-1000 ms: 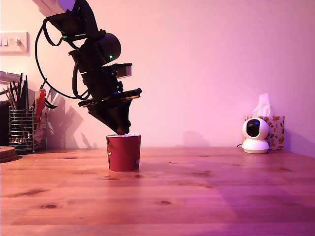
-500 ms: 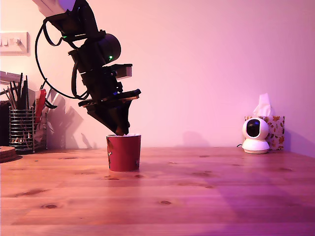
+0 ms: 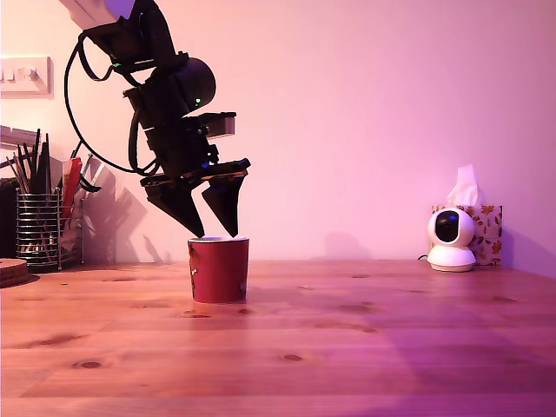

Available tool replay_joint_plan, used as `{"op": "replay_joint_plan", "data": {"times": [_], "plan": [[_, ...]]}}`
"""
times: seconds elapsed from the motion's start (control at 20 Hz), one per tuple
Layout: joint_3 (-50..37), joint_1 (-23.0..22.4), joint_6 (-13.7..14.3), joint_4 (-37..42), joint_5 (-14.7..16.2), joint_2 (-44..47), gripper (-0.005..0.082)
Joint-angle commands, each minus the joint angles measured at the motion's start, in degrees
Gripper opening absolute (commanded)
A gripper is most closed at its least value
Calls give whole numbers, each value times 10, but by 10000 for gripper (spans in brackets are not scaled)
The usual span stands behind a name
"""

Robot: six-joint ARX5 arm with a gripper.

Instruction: Pick up the coffee capsules on the table and drop them inside the coffee cup

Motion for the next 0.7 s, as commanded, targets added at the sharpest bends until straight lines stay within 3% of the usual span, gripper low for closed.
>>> {"op": "replay_joint_plan", "data": {"times": [0.0, 0.2, 0.25, 0.3, 0.45, 0.5, 0.65], "plan": [[8, -2, 3, 4, -1, 7, 571], [12, -2, 2, 3, -1, 2, 563], [14, -2, 3, 5, -1, 0, 524], [14, -2, 3, 5, -1, -6, 448], [14, -2, 2, -2, -1, -25, 58], [14, -2, 2, -8, -1, -31, -33], [14, 0, 3, -24, 1, -48, -19]]}}
